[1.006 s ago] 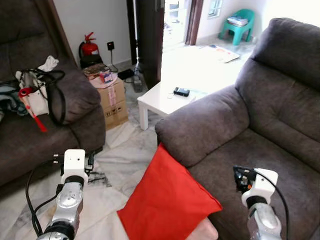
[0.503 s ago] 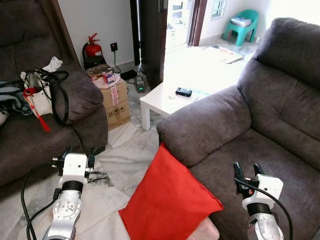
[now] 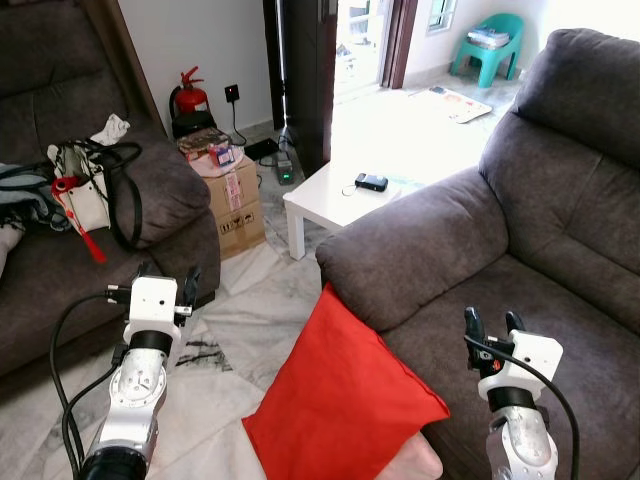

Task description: Move the pillow to the sofa from floor

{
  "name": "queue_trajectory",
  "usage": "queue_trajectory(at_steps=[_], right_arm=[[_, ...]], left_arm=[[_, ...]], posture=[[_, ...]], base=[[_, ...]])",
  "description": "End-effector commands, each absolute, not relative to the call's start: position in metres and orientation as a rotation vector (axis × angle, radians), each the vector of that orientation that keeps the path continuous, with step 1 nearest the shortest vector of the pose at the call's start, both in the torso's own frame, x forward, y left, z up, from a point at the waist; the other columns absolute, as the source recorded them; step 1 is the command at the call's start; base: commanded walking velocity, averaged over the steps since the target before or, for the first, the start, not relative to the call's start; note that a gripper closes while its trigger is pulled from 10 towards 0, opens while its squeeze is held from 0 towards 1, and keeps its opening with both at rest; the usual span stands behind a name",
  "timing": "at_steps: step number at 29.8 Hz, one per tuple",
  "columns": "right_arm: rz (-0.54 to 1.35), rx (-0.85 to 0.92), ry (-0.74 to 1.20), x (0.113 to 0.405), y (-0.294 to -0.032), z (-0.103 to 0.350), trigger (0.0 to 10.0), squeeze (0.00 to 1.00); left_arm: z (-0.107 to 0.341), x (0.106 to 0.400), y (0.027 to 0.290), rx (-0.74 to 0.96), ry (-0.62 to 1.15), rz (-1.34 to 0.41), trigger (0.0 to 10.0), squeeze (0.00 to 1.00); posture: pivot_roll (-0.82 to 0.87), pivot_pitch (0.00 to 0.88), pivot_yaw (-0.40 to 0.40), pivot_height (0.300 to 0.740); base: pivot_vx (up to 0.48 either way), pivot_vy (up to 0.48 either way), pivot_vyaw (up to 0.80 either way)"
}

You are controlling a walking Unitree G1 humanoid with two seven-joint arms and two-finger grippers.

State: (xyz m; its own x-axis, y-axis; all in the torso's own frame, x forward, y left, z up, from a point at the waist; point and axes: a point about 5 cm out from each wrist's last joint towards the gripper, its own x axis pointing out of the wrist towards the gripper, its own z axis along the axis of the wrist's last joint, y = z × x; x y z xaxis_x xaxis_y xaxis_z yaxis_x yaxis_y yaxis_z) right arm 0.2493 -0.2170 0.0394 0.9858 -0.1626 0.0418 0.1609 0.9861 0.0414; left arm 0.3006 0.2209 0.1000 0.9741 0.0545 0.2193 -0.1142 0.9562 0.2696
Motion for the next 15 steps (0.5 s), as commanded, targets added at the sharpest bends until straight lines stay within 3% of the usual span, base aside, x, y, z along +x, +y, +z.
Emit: queue_trajectory(at_steps=[1,15], right_arm=[[-0.168,0.036,-0.033,0.246,-0.219,0.037,10.0,0.0],[-0.125,0.003,-0.094,0.263,-0.232,0.062,10.0,0.0]], left_arm=[[0.095,0.298,0.216,0.278,-0.194,0.058,10.0,0.0],[0.094,0.311,0.188,0.239,-0.177,-0.02,10.0,0.0]], posture=[[-0.05,0.0,0.021,0.74],[-0.13,0.0,0.016,0.74]], base=[[0.0,0.0,0.0],[0.0,0.0,0.0]])
